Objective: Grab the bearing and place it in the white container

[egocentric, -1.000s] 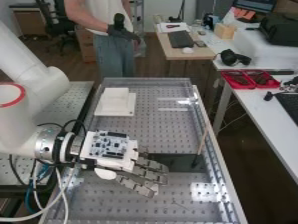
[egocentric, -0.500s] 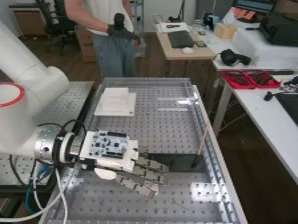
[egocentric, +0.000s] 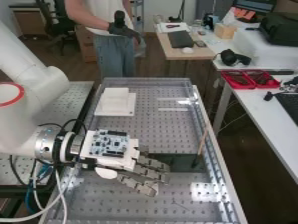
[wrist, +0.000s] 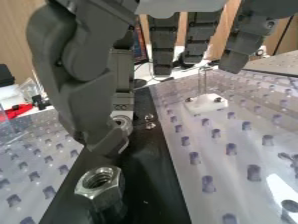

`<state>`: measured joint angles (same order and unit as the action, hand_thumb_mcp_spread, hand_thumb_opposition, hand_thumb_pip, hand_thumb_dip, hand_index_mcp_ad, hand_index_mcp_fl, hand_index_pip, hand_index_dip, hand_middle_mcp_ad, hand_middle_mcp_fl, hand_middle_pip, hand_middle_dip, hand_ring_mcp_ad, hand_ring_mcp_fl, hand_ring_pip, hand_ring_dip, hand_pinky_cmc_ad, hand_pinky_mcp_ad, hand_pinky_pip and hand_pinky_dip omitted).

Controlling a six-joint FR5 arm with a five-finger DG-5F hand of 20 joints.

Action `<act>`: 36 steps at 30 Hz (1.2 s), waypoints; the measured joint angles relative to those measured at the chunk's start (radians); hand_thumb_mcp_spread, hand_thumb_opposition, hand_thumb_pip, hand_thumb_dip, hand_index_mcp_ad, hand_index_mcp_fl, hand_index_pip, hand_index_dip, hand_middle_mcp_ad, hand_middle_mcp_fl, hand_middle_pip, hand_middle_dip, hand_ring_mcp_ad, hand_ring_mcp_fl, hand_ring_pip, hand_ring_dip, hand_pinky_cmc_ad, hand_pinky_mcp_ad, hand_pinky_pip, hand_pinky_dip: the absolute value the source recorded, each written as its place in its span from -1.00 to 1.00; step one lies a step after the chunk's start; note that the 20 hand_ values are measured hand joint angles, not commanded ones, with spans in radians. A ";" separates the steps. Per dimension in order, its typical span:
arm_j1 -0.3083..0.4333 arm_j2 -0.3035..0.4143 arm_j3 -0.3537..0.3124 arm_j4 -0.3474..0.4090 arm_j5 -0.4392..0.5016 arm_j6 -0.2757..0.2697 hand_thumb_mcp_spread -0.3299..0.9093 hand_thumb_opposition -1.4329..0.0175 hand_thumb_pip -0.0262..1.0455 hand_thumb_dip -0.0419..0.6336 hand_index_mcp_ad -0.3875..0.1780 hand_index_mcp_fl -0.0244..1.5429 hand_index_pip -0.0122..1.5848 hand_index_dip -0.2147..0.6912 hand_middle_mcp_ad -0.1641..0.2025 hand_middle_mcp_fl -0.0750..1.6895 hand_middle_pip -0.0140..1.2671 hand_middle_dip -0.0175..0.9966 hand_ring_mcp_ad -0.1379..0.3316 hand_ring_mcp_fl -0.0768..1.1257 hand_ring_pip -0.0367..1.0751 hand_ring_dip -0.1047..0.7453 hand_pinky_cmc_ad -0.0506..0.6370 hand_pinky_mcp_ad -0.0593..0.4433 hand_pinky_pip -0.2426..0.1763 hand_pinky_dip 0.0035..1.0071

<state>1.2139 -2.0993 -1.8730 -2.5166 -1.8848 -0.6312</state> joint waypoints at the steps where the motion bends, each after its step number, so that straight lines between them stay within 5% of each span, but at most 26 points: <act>1: 0.000 0.002 0.000 0.001 -0.001 -0.001 0.32 -0.43 -0.03 0.15 -0.17 -0.42 0.73 -0.05 0.35 -0.77 -0.78 -0.56 0.14 -0.87 -0.76 -0.55 0.14 0.35 0.09 -0.64; 22: 0.037 0.096 -0.018 0.012 0.019 -0.004 0.38 -0.43 0.01 0.10 -0.17 -0.30 0.78 -0.01 0.33 -0.77 -0.78 -0.56 0.14 -0.87 -0.74 -0.53 0.14 0.35 0.11 -0.64; 36: 0.179 0.313 -0.148 0.088 0.157 0.028 0.39 -0.45 -0.03 0.11 -0.17 -0.03 0.45 -0.04 0.33 -0.68 -0.78 -0.56 0.14 -0.85 -0.75 -0.54 0.14 0.35 0.18 -0.64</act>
<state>1.3929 -1.7858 -2.0214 -2.4291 -1.7283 -0.6028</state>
